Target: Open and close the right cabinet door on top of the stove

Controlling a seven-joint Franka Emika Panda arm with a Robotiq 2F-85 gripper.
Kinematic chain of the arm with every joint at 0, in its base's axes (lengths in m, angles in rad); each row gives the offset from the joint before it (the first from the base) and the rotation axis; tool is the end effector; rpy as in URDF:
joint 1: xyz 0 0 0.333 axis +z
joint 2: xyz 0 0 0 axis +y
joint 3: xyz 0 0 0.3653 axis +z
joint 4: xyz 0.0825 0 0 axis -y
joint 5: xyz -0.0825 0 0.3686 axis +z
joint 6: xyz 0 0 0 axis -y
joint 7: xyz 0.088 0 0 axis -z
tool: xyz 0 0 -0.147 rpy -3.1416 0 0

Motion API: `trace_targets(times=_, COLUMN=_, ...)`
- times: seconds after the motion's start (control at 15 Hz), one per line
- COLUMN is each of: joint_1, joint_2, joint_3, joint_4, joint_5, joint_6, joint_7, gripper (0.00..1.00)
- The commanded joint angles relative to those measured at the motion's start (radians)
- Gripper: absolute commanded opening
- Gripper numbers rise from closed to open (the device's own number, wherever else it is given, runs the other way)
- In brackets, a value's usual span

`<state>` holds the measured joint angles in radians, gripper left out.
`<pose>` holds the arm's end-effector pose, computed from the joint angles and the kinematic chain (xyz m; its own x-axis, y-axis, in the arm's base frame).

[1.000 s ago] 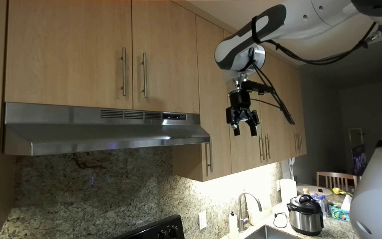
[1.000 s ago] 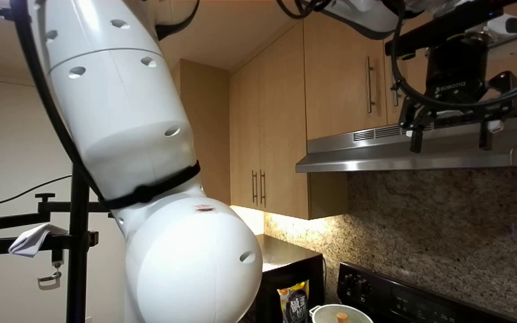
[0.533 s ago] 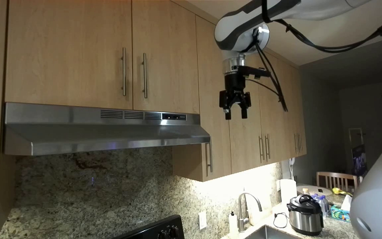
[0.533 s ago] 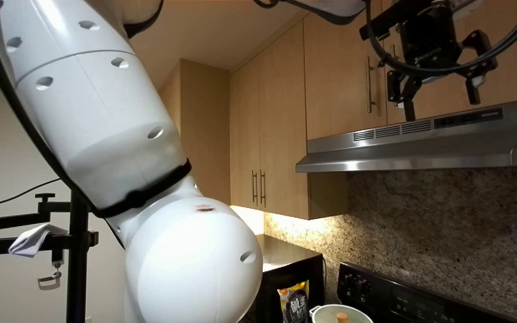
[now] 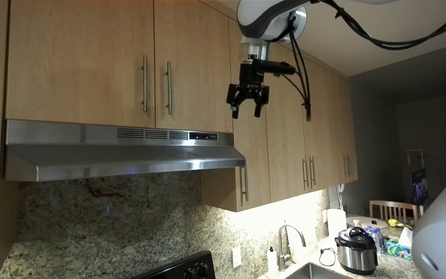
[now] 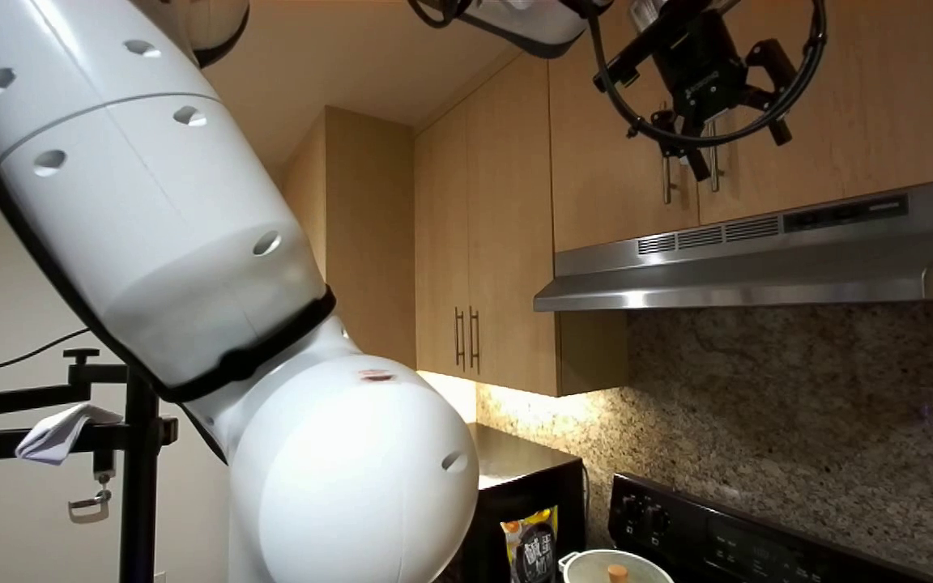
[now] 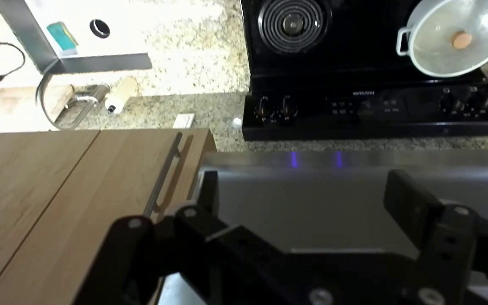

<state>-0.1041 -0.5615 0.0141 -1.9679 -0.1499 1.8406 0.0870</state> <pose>0.3640 -0.0484 0.7329 0.8944 -0.1259 0.4293 -0.1937 -0.9740 0.1179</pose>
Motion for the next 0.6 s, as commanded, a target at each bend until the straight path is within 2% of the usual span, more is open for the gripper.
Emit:
trace_targets(times=0.0, joint_1=0.01, joint_2=-0.019, joint_3=0.044, joint_4=-0.012, joint_5=-0.056, joint_6=0.088, joint_7=0.041, gripper=1.0)
trace_targets(times=0.13, joint_1=-0.002, joint_2=-0.031, joint_3=0.048, joint_4=-0.013, joint_5=-0.166, joint_6=0.007, joint_7=-0.052, gripper=1.0)
trace_targets(times=0.2, joint_1=0.018, joint_2=-0.008, joint_3=0.041, joint_4=0.003, joint_5=-0.113, joint_6=0.034, joint_7=0.007, gripper=1.0)
trace_targets(times=0.53, joint_1=0.017, joint_2=-0.014, joint_3=0.037, joint_4=0.003, joint_5=-0.154, joint_6=0.01, joint_7=-0.015, gripper=1.0)
